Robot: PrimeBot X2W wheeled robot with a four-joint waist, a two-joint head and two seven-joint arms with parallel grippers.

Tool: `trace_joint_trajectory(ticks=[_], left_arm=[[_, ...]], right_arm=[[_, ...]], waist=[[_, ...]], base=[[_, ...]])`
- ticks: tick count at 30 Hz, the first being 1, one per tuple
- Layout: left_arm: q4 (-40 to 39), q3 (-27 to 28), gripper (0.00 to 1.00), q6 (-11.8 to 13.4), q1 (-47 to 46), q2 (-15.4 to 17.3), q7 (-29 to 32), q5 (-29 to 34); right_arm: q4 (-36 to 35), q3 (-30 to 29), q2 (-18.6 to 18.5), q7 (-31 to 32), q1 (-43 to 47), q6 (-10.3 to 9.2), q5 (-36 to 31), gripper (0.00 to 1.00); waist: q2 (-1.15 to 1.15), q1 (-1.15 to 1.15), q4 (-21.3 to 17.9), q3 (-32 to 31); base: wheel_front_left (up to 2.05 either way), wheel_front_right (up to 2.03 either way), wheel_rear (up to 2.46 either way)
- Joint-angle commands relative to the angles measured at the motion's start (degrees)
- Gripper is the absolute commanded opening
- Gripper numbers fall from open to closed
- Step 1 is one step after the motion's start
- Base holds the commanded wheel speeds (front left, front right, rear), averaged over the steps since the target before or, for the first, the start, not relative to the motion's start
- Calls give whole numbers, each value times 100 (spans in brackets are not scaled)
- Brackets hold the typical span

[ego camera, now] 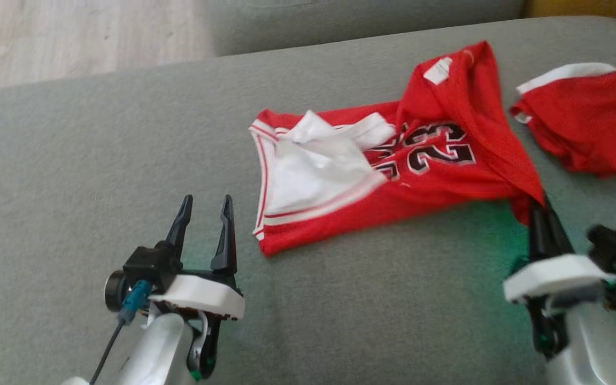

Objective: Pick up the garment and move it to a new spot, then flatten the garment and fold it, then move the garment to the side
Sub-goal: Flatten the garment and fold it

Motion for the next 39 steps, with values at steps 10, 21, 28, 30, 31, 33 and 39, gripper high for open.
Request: trace_joint_trajectory(ticks=[10,21,28,30,31,33,39], left_arm=[[-162,130,100,5,-27,21,-61,-42],[-113,111,100,-34,-10,21,-61,7],[-127,29,100,-27,-13,21,-61,-26],[-131,15,100,-22,-17,21,-61,-31],[-130,9,100,-20,-21,21,-61,-30],[-129,-4,100,-19,-29,21,-61,-28],[-138,-88,100,-4,-95,21,-61,-72]], right_arm=[[-884,-491,-5,151,573,-4,74,100],[-2118,514,-5,-331,581,-4,45,100],[-2063,960,-5,-349,752,-4,-24,100],[-2056,1014,-5,-351,709,-4,-30,100],[-2047,1044,-5,-351,678,-4,-39,100],[-1993,1147,-5,-312,597,-4,-98,100],[-1469,1425,-17,407,110,-4,-356,100]], waist=[[0,0,-269,-180],[0,0,-162,-248],[0,0,64,-218],[0,0,141,-193],[0,0,178,-182],[0,0,257,-151],[0,0,553,7]], base=[[0,0,0],[0,0,0],[0,0,0],[0,0,0],[0,0,0],[0,0,0],[0,0,0]])
